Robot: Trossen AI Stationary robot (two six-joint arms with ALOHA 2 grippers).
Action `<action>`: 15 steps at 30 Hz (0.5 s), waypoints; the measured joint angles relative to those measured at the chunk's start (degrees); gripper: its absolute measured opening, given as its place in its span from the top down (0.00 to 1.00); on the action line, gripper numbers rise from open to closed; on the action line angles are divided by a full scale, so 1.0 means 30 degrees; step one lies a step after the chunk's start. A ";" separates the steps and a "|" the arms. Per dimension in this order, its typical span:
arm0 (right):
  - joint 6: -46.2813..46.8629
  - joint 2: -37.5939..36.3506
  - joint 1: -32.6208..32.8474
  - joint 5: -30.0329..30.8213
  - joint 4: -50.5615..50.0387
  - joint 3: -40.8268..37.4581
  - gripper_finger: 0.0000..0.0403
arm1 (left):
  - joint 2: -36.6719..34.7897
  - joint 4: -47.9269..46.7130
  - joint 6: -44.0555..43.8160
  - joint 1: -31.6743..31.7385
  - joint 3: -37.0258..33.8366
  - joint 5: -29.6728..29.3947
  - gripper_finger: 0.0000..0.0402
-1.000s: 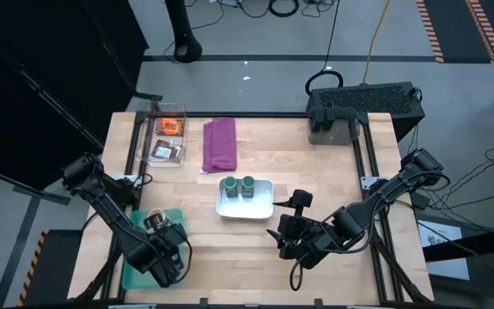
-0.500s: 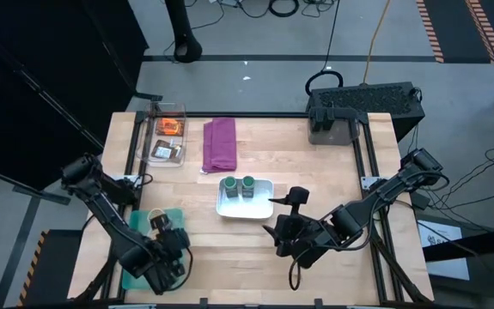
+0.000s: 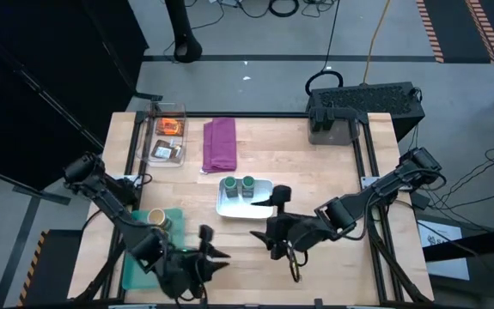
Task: Sort spices by type
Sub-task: Return to Home Position
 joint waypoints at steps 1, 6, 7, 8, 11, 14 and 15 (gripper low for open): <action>-0.0660 0.0000 -0.0152 -0.0544 0.0573 -0.0005 0.13 | 0.0000 0.1095 0.1593 0.0308 -0.0184 0.0653 0.76; -0.3455 -0.0020 -0.0696 -0.2537 0.4684 -0.1536 0.13 | -0.0015 0.4501 0.5972 0.2288 -0.1406 0.3880 0.76; -0.3752 -0.0015 -0.0736 -0.2568 0.5170 -0.1953 0.13 | -0.0005 0.4530 0.6381 0.2644 -0.1632 0.4040 0.76; -0.3994 -0.0015 -0.0814 -0.2596 0.5635 -0.2353 0.13 | 0.0015 0.4567 0.6630 0.2978 -0.1795 0.4087 0.76; -0.4500 -0.0142 -0.1142 -0.2977 0.7349 -0.3848 0.13 | -0.0015 0.5647 0.7208 0.4098 -0.2296 0.5014 0.76; -0.5092 -0.0672 -0.1764 -0.4096 0.9589 -0.5592 0.13 | -0.0011 0.6843 0.8232 0.5406 -0.2946 0.7223 0.76; -0.5291 -0.1028 -0.2012 -0.4563 1.0286 -0.6172 0.13 | -0.0007 0.7013 0.8563 0.5830 -0.3027 0.7820 0.76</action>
